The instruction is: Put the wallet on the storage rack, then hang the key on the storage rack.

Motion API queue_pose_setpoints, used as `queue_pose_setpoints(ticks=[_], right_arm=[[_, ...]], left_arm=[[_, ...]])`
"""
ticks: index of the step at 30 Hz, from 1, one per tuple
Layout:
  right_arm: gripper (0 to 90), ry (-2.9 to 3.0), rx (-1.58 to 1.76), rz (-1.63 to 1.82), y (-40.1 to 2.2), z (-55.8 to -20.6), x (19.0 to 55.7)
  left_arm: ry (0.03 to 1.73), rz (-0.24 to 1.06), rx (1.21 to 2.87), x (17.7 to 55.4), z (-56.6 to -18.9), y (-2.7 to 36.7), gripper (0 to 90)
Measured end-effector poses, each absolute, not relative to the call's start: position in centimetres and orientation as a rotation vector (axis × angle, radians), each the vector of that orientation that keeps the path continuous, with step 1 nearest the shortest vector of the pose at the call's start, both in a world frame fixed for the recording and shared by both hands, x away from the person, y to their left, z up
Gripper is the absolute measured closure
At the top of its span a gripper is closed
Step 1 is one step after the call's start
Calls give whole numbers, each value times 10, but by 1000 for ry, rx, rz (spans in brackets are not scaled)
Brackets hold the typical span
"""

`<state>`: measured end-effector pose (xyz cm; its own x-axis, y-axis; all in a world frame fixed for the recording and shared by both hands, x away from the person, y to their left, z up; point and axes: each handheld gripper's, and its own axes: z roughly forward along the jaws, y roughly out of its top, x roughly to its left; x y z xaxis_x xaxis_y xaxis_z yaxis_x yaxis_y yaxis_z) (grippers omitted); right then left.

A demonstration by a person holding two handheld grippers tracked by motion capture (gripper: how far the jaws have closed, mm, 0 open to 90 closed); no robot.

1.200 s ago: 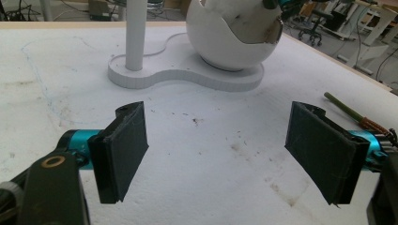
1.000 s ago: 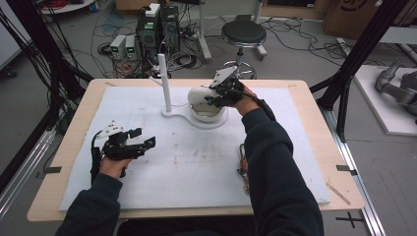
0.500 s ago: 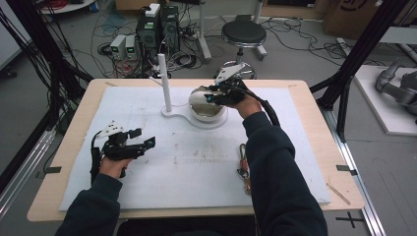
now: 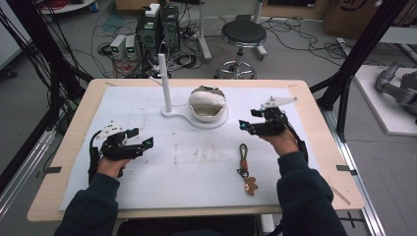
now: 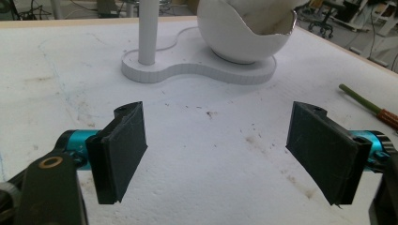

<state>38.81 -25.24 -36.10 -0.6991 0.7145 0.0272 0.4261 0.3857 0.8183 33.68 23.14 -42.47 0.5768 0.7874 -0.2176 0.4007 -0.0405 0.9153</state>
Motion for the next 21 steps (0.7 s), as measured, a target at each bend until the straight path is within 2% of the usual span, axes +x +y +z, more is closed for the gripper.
queue_pose_setpoints(ticks=[3, 7, 21], right_arm=[[311, 2285, 1069, 1220, -271, -381, 364], [312, 2251, 1126, 1221, -278, -392, 351], [305, 2223, 1106, 1183, -276, -401, 340]], left_arm=[[1003, 422, 1651, 336, -424, 232, 189], [993, 411, 1654, 336, -424, 231, 191], [986, 401, 1664, 336, -424, 229, 196]])
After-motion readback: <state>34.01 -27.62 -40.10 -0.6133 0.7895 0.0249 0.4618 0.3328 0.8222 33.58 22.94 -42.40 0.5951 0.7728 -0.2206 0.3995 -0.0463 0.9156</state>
